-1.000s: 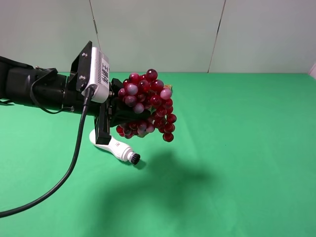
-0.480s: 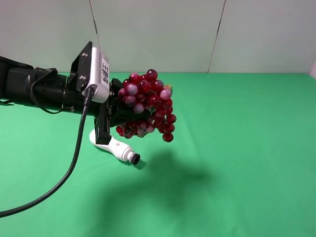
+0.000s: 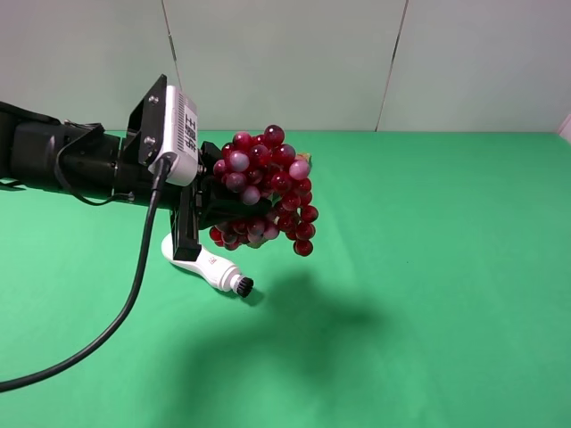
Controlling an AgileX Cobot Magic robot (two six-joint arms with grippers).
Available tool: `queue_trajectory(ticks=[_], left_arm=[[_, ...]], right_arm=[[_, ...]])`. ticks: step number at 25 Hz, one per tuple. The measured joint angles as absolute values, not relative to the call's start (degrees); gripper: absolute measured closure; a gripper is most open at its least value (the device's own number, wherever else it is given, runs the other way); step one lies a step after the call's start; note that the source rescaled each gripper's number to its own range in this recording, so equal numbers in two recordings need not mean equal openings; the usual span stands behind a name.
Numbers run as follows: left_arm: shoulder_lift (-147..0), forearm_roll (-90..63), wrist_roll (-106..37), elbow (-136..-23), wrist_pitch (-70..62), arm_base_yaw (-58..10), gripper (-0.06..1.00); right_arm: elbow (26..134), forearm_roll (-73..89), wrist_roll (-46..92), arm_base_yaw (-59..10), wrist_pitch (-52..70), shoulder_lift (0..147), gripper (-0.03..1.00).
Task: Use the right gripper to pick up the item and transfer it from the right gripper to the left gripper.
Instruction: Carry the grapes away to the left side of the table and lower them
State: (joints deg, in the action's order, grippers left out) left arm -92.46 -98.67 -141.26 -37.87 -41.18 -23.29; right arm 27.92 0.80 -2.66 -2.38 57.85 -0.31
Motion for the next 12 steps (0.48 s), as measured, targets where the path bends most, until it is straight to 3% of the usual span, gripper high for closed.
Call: queue_trajectory(ticks=[12], left_arm=[[-92.46,-98.67,-141.26,-37.87,-41.18,-23.29,0.94]], right_arm=[[27.92,0.8,-2.66,-2.38,57.9,-0.31,-0.03]])
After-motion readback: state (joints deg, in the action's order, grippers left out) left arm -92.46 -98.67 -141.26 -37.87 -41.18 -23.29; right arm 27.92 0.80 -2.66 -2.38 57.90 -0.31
